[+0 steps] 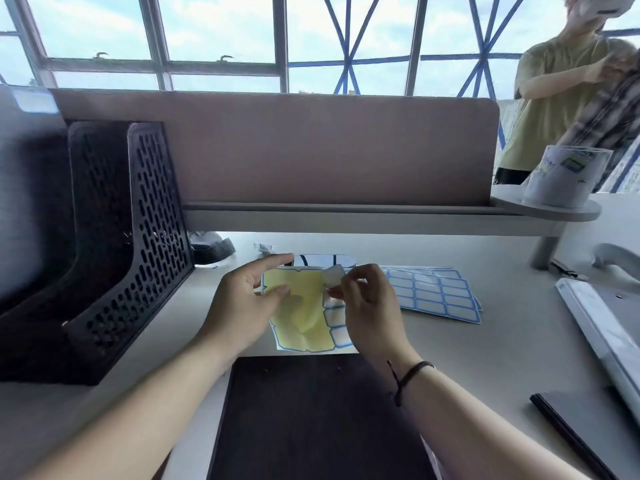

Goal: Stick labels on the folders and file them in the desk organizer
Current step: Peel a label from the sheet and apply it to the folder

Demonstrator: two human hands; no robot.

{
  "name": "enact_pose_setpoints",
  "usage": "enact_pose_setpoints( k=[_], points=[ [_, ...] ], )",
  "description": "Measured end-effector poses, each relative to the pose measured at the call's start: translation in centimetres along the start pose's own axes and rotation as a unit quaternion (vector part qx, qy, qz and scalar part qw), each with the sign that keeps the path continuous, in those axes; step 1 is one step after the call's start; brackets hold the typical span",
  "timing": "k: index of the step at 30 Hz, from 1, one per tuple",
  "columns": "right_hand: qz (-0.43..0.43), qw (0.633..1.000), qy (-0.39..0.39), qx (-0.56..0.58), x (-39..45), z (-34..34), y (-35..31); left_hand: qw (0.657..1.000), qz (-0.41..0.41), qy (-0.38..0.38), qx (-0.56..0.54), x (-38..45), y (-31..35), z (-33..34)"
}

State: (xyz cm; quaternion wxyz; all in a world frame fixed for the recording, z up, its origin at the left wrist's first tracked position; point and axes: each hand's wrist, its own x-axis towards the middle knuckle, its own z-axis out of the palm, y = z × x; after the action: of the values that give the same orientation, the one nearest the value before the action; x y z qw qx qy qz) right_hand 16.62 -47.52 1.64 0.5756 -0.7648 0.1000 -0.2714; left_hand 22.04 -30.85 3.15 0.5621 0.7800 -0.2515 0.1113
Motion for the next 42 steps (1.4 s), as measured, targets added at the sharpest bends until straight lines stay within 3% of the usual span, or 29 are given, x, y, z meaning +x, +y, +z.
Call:
enact_pose_setpoints(
  k=[13,22,25,28,32,36,42],
  points=[
    [0.016,0.999,-0.048,-0.015,0.1,0.5,1.1,0.999,-0.047,0.016,-0.001,0.3,-1.2,-0.2],
    [-0.042,0.998,-0.033,-0.045,-0.2,-0.2,0.4,0.976,-0.145,0.15,0.056,1.5,-3.8,-2.7],
    [-0.082,0.993,-0.012,-0.085,-0.5,-0.4,0.1,0.972,-0.098,0.179,0.118,1.5,-2.7,-2.7],
    [-0.159,0.973,0.028,-0.166,-1.0,-0.3,-0.2,0.99,-0.086,0.1,0.052,0.9,0.5,-1.5],
    [-0.286,0.918,0.083,-0.263,-1.8,-0.1,-0.5,0.971,-0.215,-0.044,-0.099,0.0,3.3,0.4],
    [-0.344,0.888,0.078,-0.295,-2.1,0.0,-0.5,0.95,-0.268,-0.043,-0.154,-0.5,3.7,0.9],
    [-0.323,0.896,0.012,-0.303,-2.0,-0.7,-0.5,0.955,-0.258,-0.026,-0.143,-0.5,3.8,0.8]
  ],
)
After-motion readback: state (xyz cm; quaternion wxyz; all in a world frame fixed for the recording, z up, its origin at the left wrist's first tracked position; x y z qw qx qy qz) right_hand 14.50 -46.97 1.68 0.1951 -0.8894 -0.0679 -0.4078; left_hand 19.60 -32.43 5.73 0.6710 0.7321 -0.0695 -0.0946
